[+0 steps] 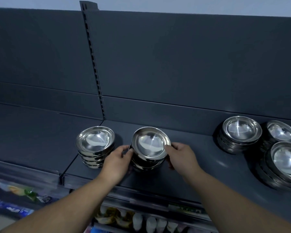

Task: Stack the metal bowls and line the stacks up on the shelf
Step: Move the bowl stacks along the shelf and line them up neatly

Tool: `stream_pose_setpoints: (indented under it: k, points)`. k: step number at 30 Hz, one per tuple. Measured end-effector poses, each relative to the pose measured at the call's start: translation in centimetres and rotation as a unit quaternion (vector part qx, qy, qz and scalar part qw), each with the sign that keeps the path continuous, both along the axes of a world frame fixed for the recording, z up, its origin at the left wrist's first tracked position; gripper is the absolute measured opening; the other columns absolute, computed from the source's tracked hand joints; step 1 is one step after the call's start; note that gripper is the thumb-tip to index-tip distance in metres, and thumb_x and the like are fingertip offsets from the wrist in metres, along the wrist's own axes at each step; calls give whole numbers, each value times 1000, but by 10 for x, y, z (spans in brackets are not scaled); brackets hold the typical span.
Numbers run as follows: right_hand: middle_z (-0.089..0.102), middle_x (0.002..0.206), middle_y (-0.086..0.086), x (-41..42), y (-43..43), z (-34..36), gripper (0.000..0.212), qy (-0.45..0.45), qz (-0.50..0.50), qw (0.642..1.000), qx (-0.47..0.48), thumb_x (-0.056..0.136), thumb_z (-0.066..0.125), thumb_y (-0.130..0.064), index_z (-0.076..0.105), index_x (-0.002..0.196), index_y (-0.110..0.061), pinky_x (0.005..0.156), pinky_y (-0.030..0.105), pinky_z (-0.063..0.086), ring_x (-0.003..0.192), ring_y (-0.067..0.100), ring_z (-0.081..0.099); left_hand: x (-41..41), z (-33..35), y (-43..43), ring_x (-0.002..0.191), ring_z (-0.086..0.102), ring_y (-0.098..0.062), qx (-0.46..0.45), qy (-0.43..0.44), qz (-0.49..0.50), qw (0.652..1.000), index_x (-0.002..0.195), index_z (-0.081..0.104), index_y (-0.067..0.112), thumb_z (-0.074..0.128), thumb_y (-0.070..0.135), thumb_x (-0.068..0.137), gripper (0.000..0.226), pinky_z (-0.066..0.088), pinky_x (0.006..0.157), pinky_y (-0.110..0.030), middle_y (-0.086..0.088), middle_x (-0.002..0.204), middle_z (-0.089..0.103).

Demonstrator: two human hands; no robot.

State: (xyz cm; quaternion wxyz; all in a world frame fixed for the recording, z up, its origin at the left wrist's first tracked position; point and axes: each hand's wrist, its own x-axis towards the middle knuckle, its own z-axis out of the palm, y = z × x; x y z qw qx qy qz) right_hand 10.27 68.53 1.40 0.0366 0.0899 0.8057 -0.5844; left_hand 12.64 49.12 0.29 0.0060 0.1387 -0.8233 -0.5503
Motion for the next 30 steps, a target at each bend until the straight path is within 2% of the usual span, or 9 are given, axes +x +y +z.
stream_pose_setpoints:
  k: [3,5,8,10,12,17,22,26,30]
  points:
    - [53,51,1,2,-1,0,18,11,14,1000,-11,92,57,-21,70,81,-14,47,27,44,41,13,47,5,-5,-1,58,62,-18,48,3,0,999,111,64,22,50,28,99,19,57,71,-43,-7,69,67]
    - [57,53,-2,1,0,-1,15,16,21,1000,2,92,60,-27,72,95,-19,47,26,45,41,11,49,10,-5,-2,64,60,-21,83,5,9,997,112,64,19,46,23,100,22,55,69,-40,-10,73,66]
    - [66,72,-5,-1,3,-10,33,27,19,998,58,87,63,-45,71,109,-22,62,32,54,56,11,57,15,-6,-3,68,61,-21,109,8,14,994,112,65,21,41,25,101,27,52,68,-32,-8,80,67]
    - [69,85,-5,0,6,-14,51,27,20,996,81,78,60,-62,70,112,-25,78,40,59,70,16,59,14,-10,-6,79,67,-19,75,22,7,997,109,68,27,44,42,95,32,55,84,-37,3,87,73]
    - [74,91,-2,2,8,-17,59,20,28,996,87,72,55,-70,70,110,-28,81,44,60,73,19,65,14,-11,-7,97,67,-16,41,21,2,999,113,68,30,48,55,87,41,50,97,-43,8,100,73]
    - [75,82,-2,3,5,-19,38,31,39,993,109,87,56,-57,74,97,-25,80,45,60,79,23,73,16,-8,-3,112,63,-17,3,24,6,1000,128,61,23,52,58,85,56,47,103,-42,2,118,69]
    - [71,72,-3,5,4,-16,31,56,28,992,108,90,57,-50,72,86,-23,78,44,59,74,22,71,17,-5,0,116,61,-12,-26,40,0,999,133,57,26,50,55,89,53,43,107,-39,7,124,66]
    - [70,70,-5,-1,4,-11,30,48,34,993,106,90,57,-51,66,74,-27,80,43,59,76,23,70,11,-1,-1,124,54,-13,-50,52,-3,997,135,56,21,51,42,95,45,38,111,-38,2,133,60]
    - [72,81,-2,-3,4,-15,36,25,47,993,103,87,55,-57,72,95,-25,83,44,59,82,25,72,11,-1,0,128,48,-12,-66,44,-11,997,136,55,20,50,39,97,44,33,113,-32,1,137,55]
